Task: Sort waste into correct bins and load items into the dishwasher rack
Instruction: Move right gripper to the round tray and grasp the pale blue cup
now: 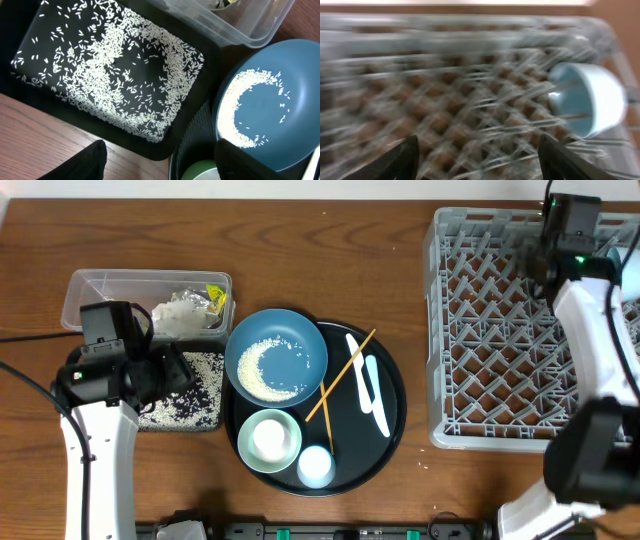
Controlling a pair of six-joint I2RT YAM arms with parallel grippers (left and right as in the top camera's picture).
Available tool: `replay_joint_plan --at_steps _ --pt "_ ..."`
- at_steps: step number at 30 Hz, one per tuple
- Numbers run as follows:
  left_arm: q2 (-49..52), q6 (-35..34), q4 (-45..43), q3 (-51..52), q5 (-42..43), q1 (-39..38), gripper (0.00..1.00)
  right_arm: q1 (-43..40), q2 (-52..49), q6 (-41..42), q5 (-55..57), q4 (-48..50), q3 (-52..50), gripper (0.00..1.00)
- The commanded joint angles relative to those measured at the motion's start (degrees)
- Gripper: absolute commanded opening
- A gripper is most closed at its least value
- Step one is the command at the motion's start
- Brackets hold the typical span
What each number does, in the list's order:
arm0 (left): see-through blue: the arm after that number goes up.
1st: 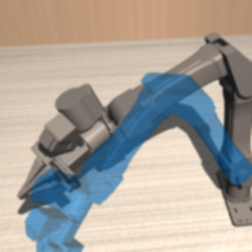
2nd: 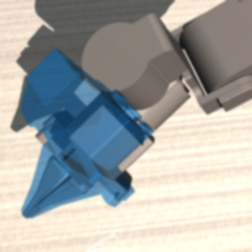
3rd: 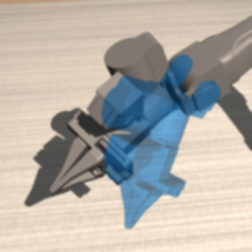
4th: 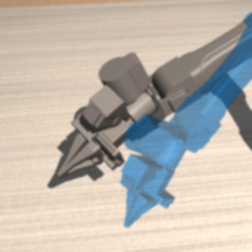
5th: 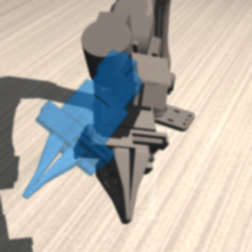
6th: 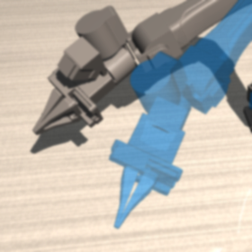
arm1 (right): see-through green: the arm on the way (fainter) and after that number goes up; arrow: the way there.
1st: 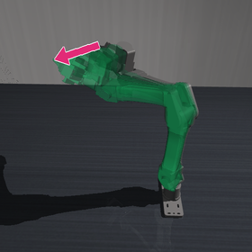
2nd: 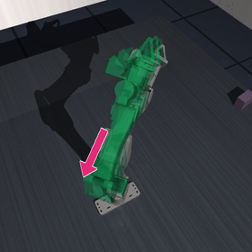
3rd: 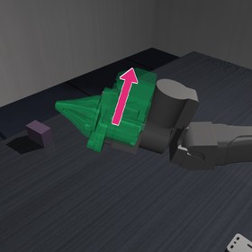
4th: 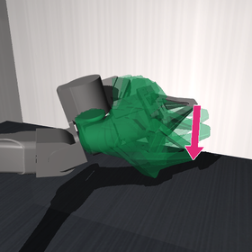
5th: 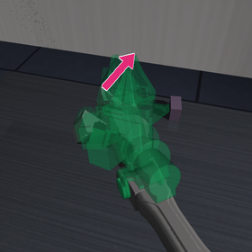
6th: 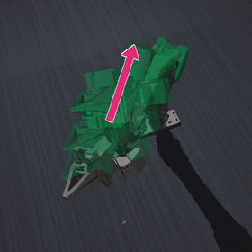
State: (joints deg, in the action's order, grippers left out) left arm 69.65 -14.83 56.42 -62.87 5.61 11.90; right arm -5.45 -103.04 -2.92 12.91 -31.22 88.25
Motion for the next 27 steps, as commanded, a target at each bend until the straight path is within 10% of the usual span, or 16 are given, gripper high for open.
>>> replay_joint_plan --at_steps 1,27 --pt "-0.02 -0.28 0.09 -0.35 -0.11 0.13 0.7 4.85 3.76 2.47 -13.73 -4.48 0.22 0.71" --pt "0.24 -0.33 0.11 -0.35 -5.25 0.15 0.7 46.8 4.46 -4.7 -34.14 -40.89 -2.05 0.85"
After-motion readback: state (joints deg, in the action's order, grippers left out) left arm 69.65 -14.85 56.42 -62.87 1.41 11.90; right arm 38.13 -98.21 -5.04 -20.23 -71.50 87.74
